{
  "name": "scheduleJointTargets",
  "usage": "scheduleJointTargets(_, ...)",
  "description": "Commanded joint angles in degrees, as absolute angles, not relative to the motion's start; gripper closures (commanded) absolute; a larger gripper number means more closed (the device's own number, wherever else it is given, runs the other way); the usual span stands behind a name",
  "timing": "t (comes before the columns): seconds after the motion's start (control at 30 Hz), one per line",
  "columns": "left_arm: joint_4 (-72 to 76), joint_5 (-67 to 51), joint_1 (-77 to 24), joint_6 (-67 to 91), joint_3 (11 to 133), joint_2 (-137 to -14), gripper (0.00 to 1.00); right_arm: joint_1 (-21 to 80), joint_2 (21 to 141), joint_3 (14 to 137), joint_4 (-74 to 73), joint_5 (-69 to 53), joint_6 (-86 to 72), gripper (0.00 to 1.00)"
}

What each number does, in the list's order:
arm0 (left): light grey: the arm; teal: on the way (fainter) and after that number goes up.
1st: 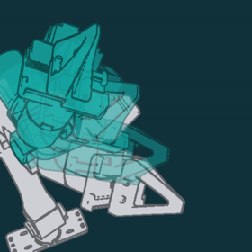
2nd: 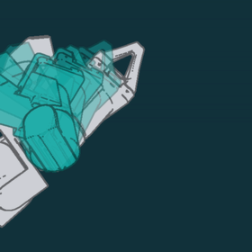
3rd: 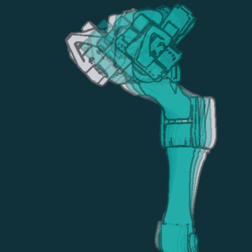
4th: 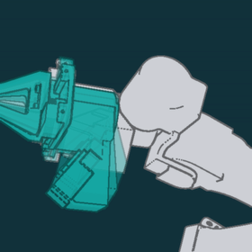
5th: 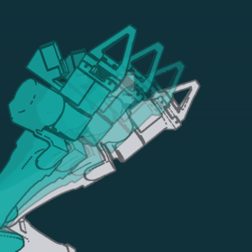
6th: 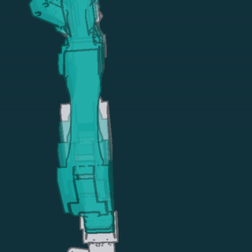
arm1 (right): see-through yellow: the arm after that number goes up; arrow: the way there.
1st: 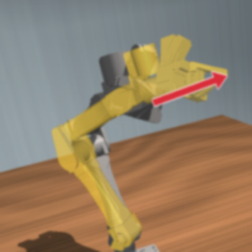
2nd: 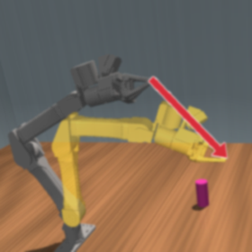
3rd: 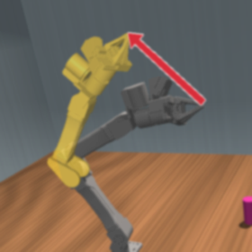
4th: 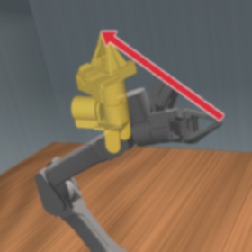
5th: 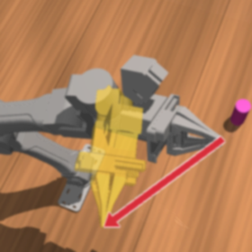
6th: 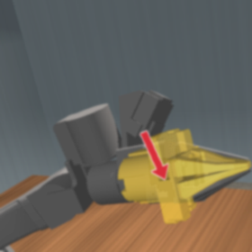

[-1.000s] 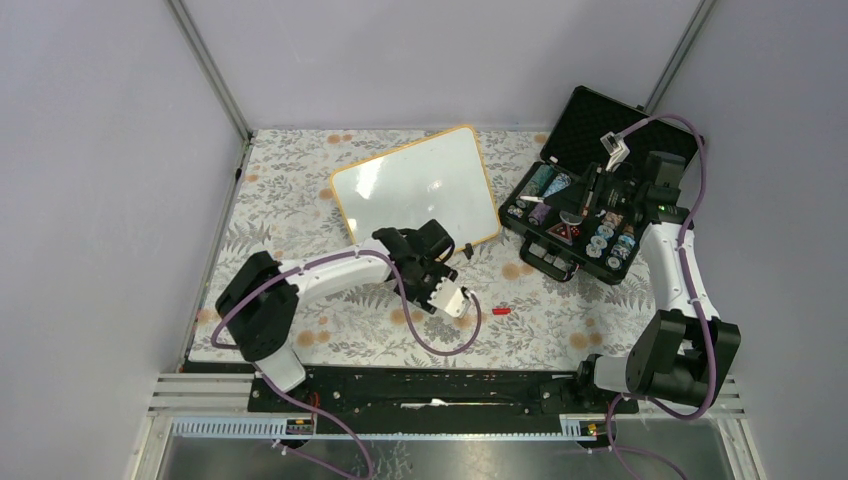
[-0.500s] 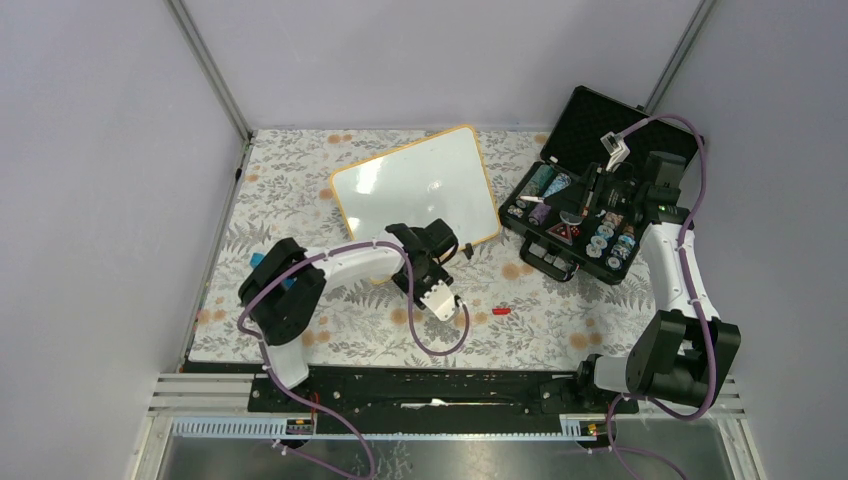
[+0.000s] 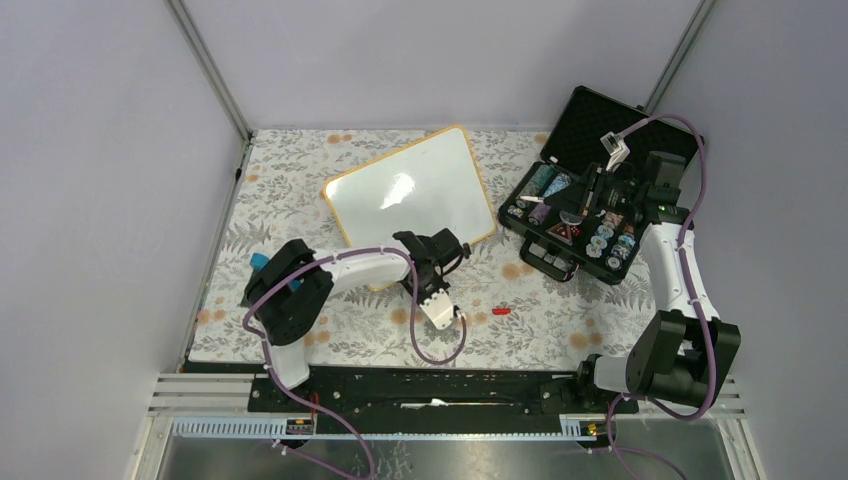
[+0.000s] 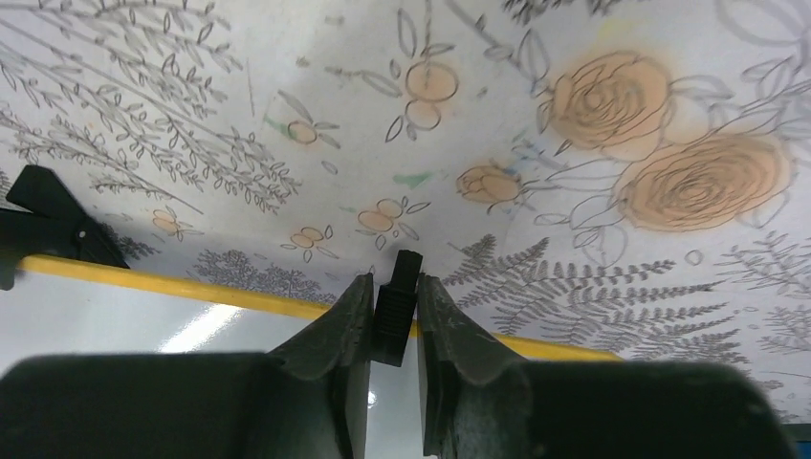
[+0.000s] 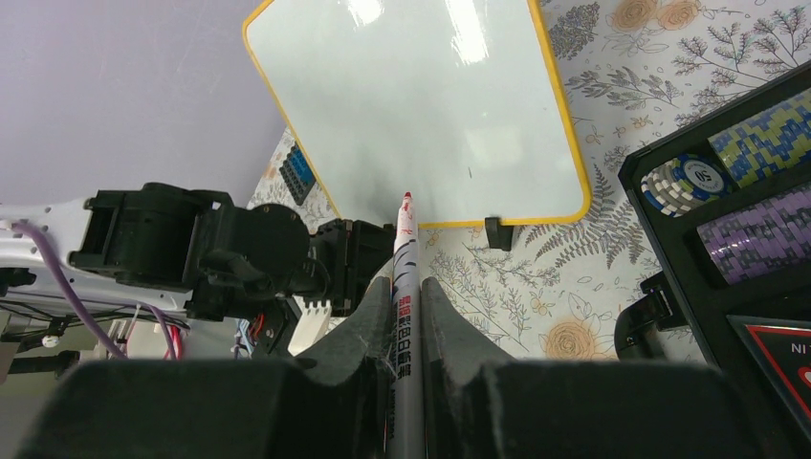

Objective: Write a sentence on the whiteboard
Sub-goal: Move the whiteboard to the center of the board.

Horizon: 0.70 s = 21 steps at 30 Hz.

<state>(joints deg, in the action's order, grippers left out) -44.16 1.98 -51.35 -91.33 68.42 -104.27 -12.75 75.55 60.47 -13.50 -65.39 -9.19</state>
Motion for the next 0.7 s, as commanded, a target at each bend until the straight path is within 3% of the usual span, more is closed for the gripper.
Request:
scheduleJointTargets(0.0,-48.19,1.78,-55.17,-87.84,66.2,-100.95,0.97,-12.48,73.56,61.37,-13.12,-65.61,-8.86,1.0)
scheduleJointTargets(0.43,-52.8,-1.24,-65.82,-81.97,61.24,-96.1,0.93,-12.5,71.78,61.22,-13.37,-66.93,-9.42,1.0)
scheduleJointTargets(0.5,-53.14,-1.35,-66.69,-79.99,61.43,-96.07,0.79,-12.48,71.37,61.15,-13.28,-67.12,-9.54,1.0)
scheduleJointTargets(0.67,-53.58,-1.73,-66.97,-71.76,63.99,-93.63,0.34,-12.48,70.78,62.74,-17.02,-66.98,-6.97,1.0)
